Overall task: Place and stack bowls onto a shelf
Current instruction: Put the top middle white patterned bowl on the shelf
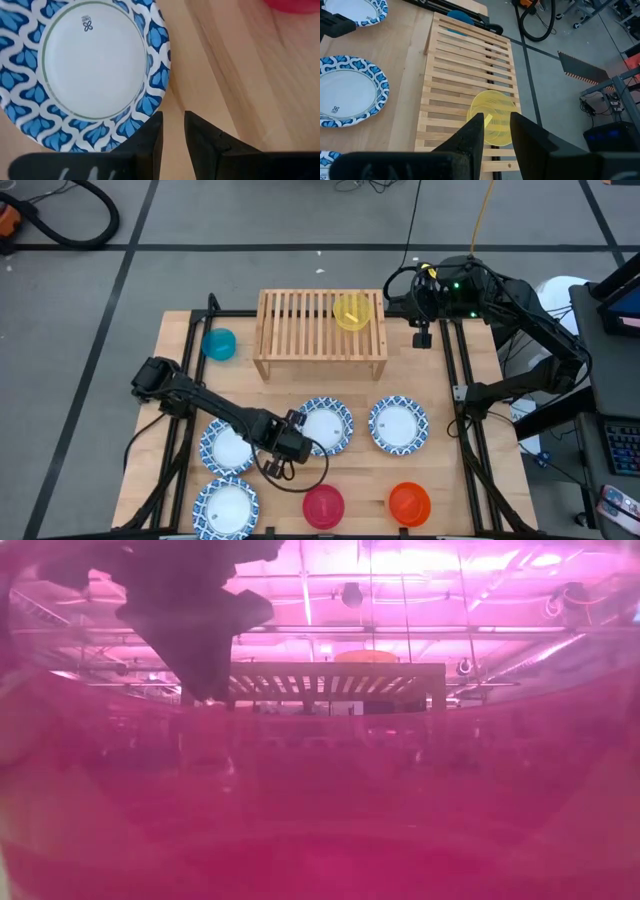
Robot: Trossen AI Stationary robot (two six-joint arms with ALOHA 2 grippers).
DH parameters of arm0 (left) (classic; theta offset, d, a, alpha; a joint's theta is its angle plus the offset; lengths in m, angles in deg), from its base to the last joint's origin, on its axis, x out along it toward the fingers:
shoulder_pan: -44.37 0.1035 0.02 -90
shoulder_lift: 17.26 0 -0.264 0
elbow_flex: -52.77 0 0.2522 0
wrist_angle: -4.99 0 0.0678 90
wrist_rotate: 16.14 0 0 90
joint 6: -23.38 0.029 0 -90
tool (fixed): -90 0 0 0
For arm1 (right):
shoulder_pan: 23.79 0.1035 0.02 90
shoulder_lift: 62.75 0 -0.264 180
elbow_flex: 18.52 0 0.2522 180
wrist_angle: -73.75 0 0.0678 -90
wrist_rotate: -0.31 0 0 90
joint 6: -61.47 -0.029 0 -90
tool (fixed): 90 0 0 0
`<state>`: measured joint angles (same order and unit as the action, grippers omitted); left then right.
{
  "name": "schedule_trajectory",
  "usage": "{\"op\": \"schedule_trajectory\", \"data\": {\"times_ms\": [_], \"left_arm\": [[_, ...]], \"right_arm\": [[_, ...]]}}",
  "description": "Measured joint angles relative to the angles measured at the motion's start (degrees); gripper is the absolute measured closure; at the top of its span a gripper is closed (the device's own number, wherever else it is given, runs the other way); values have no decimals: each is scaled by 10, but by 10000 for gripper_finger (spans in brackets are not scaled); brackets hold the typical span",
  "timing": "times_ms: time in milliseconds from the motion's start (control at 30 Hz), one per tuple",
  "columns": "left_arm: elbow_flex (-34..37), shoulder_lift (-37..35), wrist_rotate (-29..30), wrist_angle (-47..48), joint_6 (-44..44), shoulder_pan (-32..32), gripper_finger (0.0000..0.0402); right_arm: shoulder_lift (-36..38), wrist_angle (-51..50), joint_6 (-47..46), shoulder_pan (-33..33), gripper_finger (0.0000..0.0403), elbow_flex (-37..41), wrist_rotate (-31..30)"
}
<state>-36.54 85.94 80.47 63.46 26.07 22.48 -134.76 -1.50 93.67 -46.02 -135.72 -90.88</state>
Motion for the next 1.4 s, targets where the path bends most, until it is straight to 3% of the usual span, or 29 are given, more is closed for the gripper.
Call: {"op": "schedule_trajectory", "data": {"times_ms": [300, 733, 1033, 1200, 1400], "left_arm": [[0, 0, -5, 0, -38, 0, 373], [0, 0, -14, 0, -112, 47, 375], [0, 0, -92, 0, -237, 65, 377], [0, 0, -106, -6, -245, 65, 396], [0, 0, -122, -32, -264, 65, 374]], "right_arm": [[0, 0, 0, 0, 314, 0, 0], [0, 0, 0, 0, 314, 0, 0], [0, 0, 0, 0, 314, 0, 0], [0, 0, 0, 0, 314, 0, 0], [0, 0, 0, 0, 314, 0, 0]]}}
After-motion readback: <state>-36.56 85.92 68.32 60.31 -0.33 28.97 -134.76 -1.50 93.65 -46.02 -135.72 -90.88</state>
